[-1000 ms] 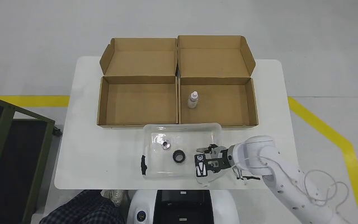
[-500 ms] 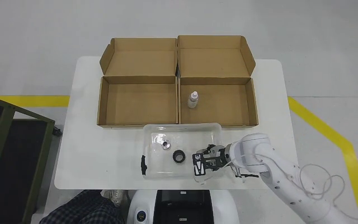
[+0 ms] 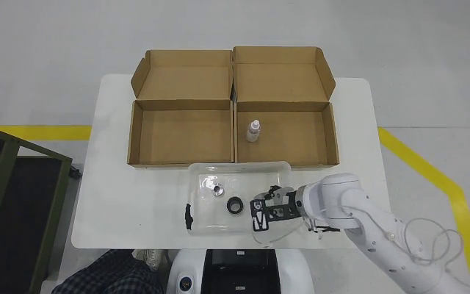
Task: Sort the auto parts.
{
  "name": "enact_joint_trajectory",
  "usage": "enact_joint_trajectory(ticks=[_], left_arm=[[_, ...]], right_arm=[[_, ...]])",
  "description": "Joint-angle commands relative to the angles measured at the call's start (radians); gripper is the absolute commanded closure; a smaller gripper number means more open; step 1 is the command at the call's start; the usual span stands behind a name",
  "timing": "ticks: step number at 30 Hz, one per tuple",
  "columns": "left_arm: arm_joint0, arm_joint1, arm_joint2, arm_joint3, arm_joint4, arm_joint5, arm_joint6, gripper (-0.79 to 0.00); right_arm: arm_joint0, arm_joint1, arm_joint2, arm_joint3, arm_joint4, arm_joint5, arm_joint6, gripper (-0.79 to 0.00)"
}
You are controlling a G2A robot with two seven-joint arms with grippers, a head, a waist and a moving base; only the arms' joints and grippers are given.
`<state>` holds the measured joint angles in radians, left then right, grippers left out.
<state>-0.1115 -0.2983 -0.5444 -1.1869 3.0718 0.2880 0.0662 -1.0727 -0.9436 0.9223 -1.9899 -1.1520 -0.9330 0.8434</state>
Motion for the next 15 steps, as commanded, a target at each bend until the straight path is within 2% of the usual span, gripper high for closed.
enact_joint_trajectory(ticks=[1, 9, 15], left_arm=[[0.0, 0.0, 0.0, 0.0, 0.0, 0.0, 0.0, -0.785], [0.0, 0.0, 0.0, 0.0, 0.0, 0.0, 0.0, -0.785], [0.0, 0.0, 0.0, 0.0, 0.0, 0.0, 0.0, -0.785]], right_arm=[[-0.006, 0.005, 0.027, -0.02, 0.004, 0.013, -0.019, 0.0], [-0.053, 0.019, 0.138, -0.107, 0.029, 0.076, -0.177, 0.0], [-0.07, 0.013, 0.189, -0.129, 0.024, 0.151, -0.413, 0.0]])
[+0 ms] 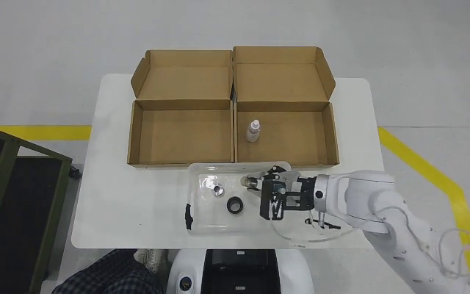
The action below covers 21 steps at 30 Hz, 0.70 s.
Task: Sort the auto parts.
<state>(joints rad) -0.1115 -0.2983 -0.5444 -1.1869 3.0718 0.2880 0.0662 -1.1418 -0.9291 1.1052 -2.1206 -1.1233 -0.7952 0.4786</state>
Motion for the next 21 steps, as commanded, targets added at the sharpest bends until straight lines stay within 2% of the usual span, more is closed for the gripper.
enact_joint_trajectory(ticks=[1, 4, 11, 17, 21], left_arm=[[0.0, 0.0, 0.0, 0.0, 0.0, 0.0, 0.0, -0.785], [0.0, 0.0, 0.0, 0.0, 0.0, 0.0, 0.0, -0.785], [0.0, 0.0, 0.0, 0.0, 0.0, 0.0, 0.0, -0.785], [0.0, 0.0, 0.0, 0.0, 0.0, 0.0, 0.0, -0.785], [0.0, 0.0, 0.0, 0.0, 0.0, 0.0, 0.0, -0.785]], right_arm=[[-0.002, -0.003, 0.012, 0.0, -0.008, 0.025, -0.088, 0.0], [-0.008, -0.008, 0.028, -0.003, 0.002, 0.052, -0.225, 0.0], [0.001, -0.021, 0.079, 0.003, 0.126, 0.039, -0.529, 0.0], [0.011, -0.032, 0.104, 0.002, 0.128, 0.062, -0.663, 0.0], [0.008, -0.04, 0.115, 0.001, 0.126, 0.127, -0.725, 0.0]])
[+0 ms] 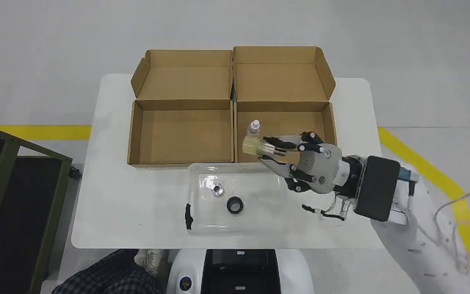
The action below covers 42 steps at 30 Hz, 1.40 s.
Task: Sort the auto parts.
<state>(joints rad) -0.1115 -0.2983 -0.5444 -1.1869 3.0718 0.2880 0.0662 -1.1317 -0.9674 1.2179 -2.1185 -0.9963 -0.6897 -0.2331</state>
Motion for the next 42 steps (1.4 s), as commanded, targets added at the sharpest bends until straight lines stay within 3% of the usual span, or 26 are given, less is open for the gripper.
enact_joint_trajectory(ticks=[1, 22, 42], left_arm=[[0.0, 0.0, 0.0, 0.0, 0.0, 0.0, 0.0, -0.785], [0.0, 0.0, 0.0, 0.0, 0.0, 0.0, 0.0, -0.785], [0.0, 0.0, 0.0, 0.0, 0.0, 0.0, 0.0, -0.785]], right_arm=[[-0.003, -0.004, 0.004, -0.003, 0.001, 0.033, -0.022, 0.0], [0.006, -0.025, 0.043, -0.026, -0.037, 0.027, -0.079, 0.0], [0.03, -0.024, -0.01, 0.092, -0.047, -0.079, 0.303, 0.0]])
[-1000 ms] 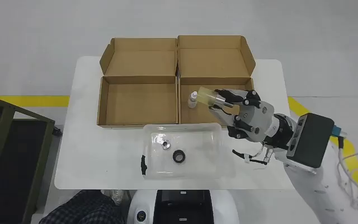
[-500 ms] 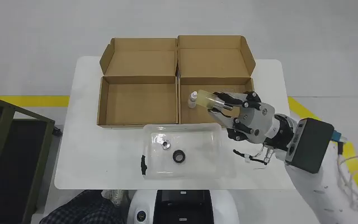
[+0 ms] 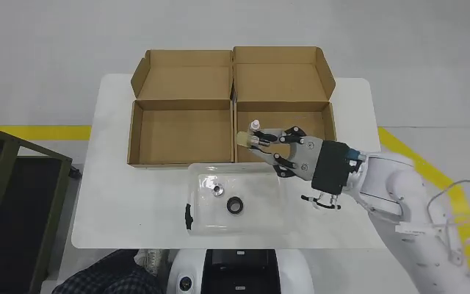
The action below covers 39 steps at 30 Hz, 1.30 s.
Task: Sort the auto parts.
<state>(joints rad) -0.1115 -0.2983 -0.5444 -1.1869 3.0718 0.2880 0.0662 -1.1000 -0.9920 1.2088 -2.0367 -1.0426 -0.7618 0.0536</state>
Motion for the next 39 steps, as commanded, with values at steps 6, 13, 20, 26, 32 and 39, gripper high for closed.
enact_joint_trajectory(ticks=[6, 13, 20, 26, 32, 39], left_arm=[[0.0, 0.0, 0.0, 0.0, 0.0, 0.0, 0.0, -0.785], [0.0, 0.0, 0.0, 0.0, 0.0, 0.0, 0.0, -0.785], [0.0, 0.0, 0.0, 0.0, 0.0, 0.0, 0.0, -0.785], [0.0, 0.0, 0.0, 0.0, 0.0, 0.0, 0.0, -0.785], [0.0, 0.0, 0.0, 0.0, 0.0, 0.0, 0.0, -0.785], [0.0, 0.0, 0.0, 0.0, 0.0, 0.0, 0.0, -0.785]], right_arm=[[0.007, 0.006, 0.016, 0.088, 0.04, -0.039, 0.112, 0.0], [-0.003, 0.008, 0.02, 0.179, 0.026, -0.031, 0.16, 0.0], [0.016, 0.011, 0.035, 0.252, 0.027, -0.017, 0.231, 0.0], [0.05, 0.012, 0.021, 0.305, 0.017, -0.01, 0.338, 0.0], [0.113, 0.002, -0.037, 0.385, 0.022, 0.004, 0.428, 0.0], [0.202, -0.021, -0.121, 0.517, 0.044, 0.044, 0.461, 0.0]])
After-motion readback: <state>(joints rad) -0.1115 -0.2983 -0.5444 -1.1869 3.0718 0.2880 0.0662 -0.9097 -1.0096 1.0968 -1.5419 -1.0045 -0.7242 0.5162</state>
